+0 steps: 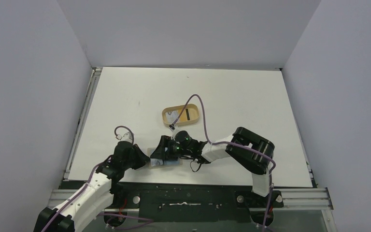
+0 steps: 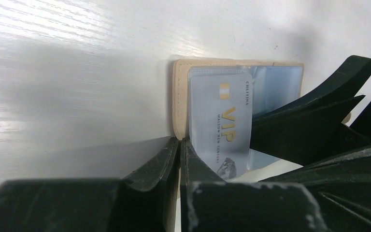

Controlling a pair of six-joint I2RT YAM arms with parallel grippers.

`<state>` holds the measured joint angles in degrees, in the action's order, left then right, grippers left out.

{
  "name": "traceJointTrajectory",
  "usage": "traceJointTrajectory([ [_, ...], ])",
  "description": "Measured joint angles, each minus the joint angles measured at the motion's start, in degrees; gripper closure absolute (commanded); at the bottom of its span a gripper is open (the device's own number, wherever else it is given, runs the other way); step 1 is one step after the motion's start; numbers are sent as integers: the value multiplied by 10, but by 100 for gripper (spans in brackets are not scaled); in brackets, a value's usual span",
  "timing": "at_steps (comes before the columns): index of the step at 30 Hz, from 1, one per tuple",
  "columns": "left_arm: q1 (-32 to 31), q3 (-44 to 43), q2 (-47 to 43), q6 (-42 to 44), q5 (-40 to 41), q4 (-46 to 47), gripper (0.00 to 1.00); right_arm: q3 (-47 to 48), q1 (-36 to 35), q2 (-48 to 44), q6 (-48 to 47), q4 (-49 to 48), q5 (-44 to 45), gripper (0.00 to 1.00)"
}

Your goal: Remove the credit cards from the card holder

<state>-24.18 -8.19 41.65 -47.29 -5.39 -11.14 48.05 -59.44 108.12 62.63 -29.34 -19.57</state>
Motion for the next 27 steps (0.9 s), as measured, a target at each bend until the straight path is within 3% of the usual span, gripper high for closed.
traceJointTrajectory([
  [6, 2, 0, -2, 0, 9, -2, 100, -13, -3, 27, 33, -119, -14, 42],
  [11, 2, 0, -1, 0, 9, 0, 100, -15, -7, 27, 43, -157, -30, 42],
  [27, 2, 0, 2, -1, 2, 2, 100, 42, -9, 32, 14, -24, -47, 39],
])
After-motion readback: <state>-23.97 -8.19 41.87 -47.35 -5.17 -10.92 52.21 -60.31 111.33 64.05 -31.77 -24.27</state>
